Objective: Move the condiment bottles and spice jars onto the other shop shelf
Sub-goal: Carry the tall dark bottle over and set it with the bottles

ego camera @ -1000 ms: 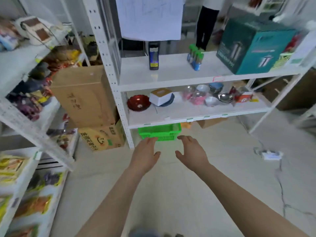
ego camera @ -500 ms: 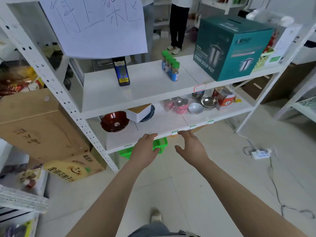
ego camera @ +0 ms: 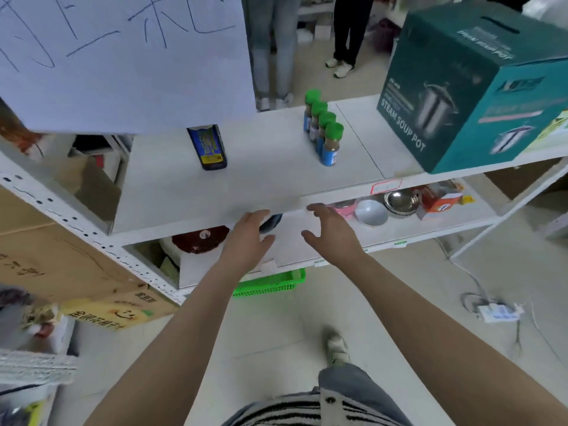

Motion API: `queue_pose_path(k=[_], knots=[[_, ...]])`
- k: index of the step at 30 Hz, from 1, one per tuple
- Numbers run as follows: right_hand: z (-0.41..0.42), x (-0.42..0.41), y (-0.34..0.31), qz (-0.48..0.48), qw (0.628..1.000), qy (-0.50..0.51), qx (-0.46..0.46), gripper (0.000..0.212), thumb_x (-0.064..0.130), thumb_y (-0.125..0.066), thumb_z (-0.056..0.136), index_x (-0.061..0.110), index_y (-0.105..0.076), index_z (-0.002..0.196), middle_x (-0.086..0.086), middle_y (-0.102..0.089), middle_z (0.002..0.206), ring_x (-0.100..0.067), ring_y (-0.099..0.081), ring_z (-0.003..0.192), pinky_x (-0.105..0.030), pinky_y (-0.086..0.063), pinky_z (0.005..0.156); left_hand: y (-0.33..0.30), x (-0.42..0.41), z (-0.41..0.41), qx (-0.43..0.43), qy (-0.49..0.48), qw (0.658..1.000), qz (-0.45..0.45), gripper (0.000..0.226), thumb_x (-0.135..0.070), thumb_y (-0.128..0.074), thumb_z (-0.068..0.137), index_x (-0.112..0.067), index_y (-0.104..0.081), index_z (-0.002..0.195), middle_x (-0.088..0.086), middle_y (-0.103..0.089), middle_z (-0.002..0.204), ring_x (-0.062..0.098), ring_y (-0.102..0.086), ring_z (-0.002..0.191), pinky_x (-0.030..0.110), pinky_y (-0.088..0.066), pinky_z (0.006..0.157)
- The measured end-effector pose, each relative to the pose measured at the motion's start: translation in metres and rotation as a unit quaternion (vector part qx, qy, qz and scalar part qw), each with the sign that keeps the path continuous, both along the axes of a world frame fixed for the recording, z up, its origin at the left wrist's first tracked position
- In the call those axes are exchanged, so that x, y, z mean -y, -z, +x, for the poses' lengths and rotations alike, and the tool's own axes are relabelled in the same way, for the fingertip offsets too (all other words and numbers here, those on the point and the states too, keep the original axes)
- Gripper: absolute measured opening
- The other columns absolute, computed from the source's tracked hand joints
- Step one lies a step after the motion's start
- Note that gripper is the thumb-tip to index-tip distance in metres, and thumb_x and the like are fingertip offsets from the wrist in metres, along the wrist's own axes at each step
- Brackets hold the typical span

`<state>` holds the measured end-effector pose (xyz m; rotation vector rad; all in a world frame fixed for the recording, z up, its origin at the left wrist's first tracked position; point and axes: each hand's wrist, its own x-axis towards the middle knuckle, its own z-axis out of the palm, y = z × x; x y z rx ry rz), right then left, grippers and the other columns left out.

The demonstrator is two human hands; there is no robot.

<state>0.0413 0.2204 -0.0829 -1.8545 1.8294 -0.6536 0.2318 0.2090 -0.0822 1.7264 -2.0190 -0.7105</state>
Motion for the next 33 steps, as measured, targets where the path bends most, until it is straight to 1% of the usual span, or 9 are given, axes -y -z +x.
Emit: queue_pose_path(k=[6, 14, 19, 21, 23, 25, 27, 29, 33], knots=[[-0.024, 0.098, -0.003, -0.006, 0.996, -0.090, 0.026, 0.055, 0.024, -0.064, 0.084, 0.018, -0.044, 0.134, -0.009, -0.054, 0.128, -0.024, -0.052, 0.117, -0.037, -0.047, 0.091, 0.001, 0.062, -0.023, -0.017, -0.096, 0.995, -0.020, 0.055, -0.017, -0.063, 0.088, -0.014, -0.043, 0.138, 0.010, -0.049, 0.131, 0.023, -0.049, 0.121, 0.017, -0.031, 0.092], [-0.011, 0.179, -0.008, 0.046, 0.979, -0.195, 0.035, 0.056, 0.028, -0.065, 0.085, 0.017, -0.042, 0.136, -0.010, -0.051, 0.130, -0.025, -0.052, 0.116, -0.034, -0.044, 0.092, -0.041, 0.124, 0.023, -0.095, -0.306, 0.943, -0.090, 0.064, -0.022, -0.070, 0.084, -0.006, -0.038, 0.137, 0.014, -0.042, 0.134, 0.026, -0.048, 0.121, 0.033, -0.040, 0.096], [0.022, 0.219, -0.012, 0.081, 0.970, -0.220, 0.067, 0.061, 0.032, -0.066, 0.085, 0.018, -0.039, 0.138, -0.009, -0.052, 0.129, -0.023, -0.052, 0.117, -0.031, -0.043, 0.093, -0.055, 0.163, 0.056, -0.163, -0.294, 0.938, -0.080, 0.025, -0.004, -0.062, 0.088, -0.014, -0.055, 0.110, -0.009, -0.055, 0.096, -0.005, -0.054, 0.084, 0.018, -0.043, 0.081], [0.037, 0.234, -0.013, 0.092, 0.967, -0.217, 0.092, 0.063, 0.032, -0.067, 0.085, 0.018, -0.038, 0.139, -0.009, -0.051, 0.130, -0.023, -0.052, 0.117, -0.031, -0.042, 0.095, -0.050, 0.179, 0.067, -0.161, -0.310, 0.936, -0.041, 0.017, 0.003, -0.052, 0.093, -0.013, -0.054, 0.088, -0.004, -0.049, 0.082, 0.000, -0.048, 0.074, 0.028, -0.041, 0.082], [0.053, 0.249, -0.013, 0.093, 0.965, -0.220, 0.110, 0.066, 0.032, -0.069, 0.084, 0.018, -0.036, 0.140, -0.011, -0.049, 0.134, -0.024, -0.051, 0.118, -0.030, -0.041, 0.096, -0.044, 0.193, 0.082, -0.125, -0.337, 0.933, 0.016, 0.015, -0.007, -0.048, 0.097, 0.000, -0.058, 0.106, 0.012, -0.056, 0.105, 0.019, -0.054, 0.101, 0.040, -0.039, 0.098], [0.070, 0.262, -0.009, 0.087, 0.961, -0.230, 0.126, 0.069, 0.031, -0.070, 0.083, 0.016, -0.034, 0.141, -0.013, -0.048, 0.137, -0.025, -0.050, 0.121, -0.028, -0.039, 0.094, -0.035, 0.210, 0.104, -0.112, -0.374, 0.917, 0.080, 0.040, -0.020, -0.050, 0.097, 0.005, -0.047, 0.129, 0.025, -0.044, 0.138, 0.038, -0.043, 0.127, 0.045, -0.033, 0.109], [0.086, 0.274, -0.004, 0.083, 0.957, -0.238, 0.145, 0.073, 0.030, -0.071, 0.082, 0.016, -0.031, 0.142, -0.013, -0.046, 0.139, -0.025, -0.049, 0.122, -0.026, -0.038, 0.092, -0.024, 0.225, 0.123, -0.082, -0.383, 0.915, 0.100, 0.028, -0.026, -0.054, 0.093, -0.003, -0.057, 0.109, 0.019, -0.051, 0.126, 0.037, -0.055, 0.105, 0.035, -0.046, 0.094], [0.101, 0.284, 0.003, 0.085, 0.953, -0.242, 0.164, 0.077, 0.029, -0.073, 0.081, 0.017, -0.029, 0.143, -0.013, -0.044, 0.140, -0.025, -0.049, 0.122, -0.025, -0.038, 0.090, -0.015, 0.236, 0.137, -0.089, -0.373, 0.918, 0.100, 0.022, -0.018, -0.050, 0.096, -0.020, -0.044, 0.075, 0.007, -0.045, 0.089, 0.015, -0.040, 0.066, 0.020, -0.036, 0.063], [0.122, 0.292, 0.015, 0.095, 0.942, -0.251, 0.199, 0.086, 0.028, -0.076, 0.078, 0.015, -0.025, 0.145, -0.011, -0.042, 0.144, -0.022, -0.044, 0.130, -0.029, -0.038, 0.098, 0.003, 0.252, 0.155, -0.105, -0.403, 0.906, 0.082, 0.023, -0.033, -0.064, 0.084, -0.024, -0.043, 0.080, -0.006, -0.040, 0.076, 0.009, -0.036, 0.066, 0.016, -0.035, 0.059]])
